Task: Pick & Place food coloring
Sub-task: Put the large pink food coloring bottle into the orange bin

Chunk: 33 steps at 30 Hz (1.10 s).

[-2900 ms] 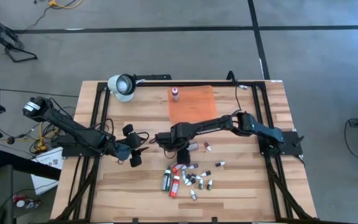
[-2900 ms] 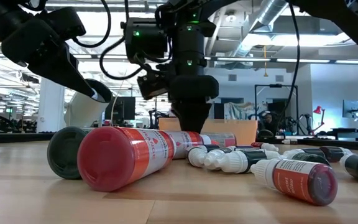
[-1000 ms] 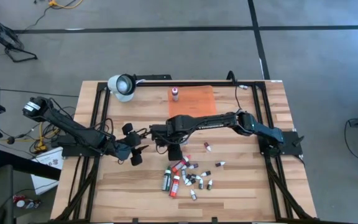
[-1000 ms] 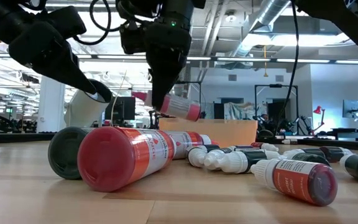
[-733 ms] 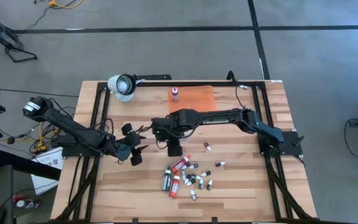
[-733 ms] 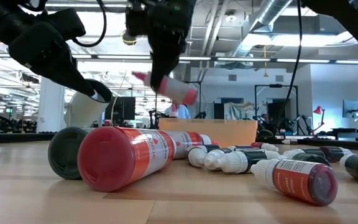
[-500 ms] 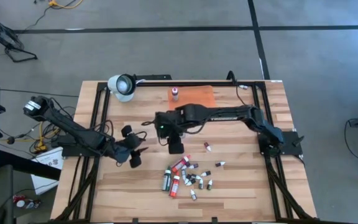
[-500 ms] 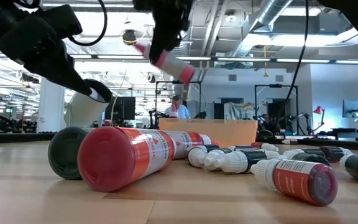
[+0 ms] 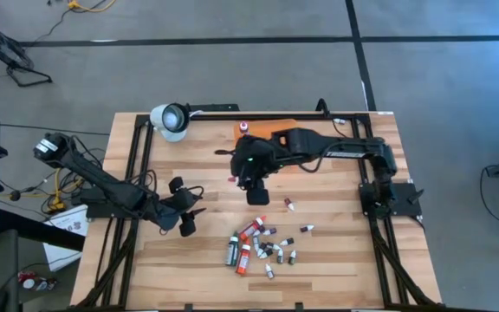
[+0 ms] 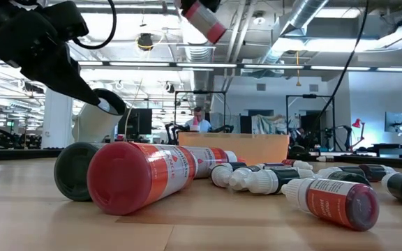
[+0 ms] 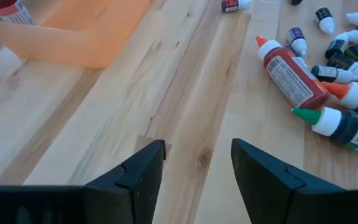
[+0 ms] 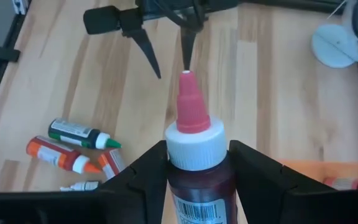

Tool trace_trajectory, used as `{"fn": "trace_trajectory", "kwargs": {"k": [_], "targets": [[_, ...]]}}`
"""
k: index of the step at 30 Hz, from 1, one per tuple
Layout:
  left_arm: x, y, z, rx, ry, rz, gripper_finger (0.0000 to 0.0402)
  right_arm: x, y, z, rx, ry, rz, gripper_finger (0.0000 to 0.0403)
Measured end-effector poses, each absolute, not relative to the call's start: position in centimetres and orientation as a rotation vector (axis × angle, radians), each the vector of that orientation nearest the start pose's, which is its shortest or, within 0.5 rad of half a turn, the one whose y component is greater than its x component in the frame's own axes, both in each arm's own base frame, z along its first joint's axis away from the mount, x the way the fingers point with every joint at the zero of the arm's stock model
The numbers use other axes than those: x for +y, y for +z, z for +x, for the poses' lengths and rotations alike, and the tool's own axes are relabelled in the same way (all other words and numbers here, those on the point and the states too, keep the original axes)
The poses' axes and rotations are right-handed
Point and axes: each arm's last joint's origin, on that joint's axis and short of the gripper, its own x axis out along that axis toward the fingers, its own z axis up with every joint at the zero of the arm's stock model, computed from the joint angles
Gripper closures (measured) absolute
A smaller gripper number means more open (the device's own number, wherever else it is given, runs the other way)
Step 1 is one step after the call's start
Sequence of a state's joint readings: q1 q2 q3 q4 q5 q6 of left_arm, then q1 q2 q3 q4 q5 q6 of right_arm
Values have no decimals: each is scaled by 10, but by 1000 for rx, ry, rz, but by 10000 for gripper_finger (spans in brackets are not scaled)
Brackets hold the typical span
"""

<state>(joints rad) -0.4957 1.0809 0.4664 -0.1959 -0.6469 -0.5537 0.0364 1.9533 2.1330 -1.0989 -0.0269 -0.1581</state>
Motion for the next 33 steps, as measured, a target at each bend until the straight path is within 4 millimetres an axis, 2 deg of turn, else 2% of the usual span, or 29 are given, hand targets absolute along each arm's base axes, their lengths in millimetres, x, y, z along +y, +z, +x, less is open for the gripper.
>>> {"fn": "trace_trajectory", "kwargs": {"k": [6,15,18,23,29,33], "targets": [[-80,179,177,595,328,-88,216,8,376,379,822,103,-133,256],[-81,181,177,562,344,-90,216,-14,359,315,591,11,-80,252],[-81,182,178,539,359,-83,216,-21,345,293,478,-24,-71,255],[-81,183,179,519,377,-71,216,-36,310,261,318,-100,-51,243],[-80,185,179,485,410,-64,216,-56,264,237,145,-205,-27,247],[-80,187,180,463,422,-64,216,-70,245,226,67,-276,24,250]]}}
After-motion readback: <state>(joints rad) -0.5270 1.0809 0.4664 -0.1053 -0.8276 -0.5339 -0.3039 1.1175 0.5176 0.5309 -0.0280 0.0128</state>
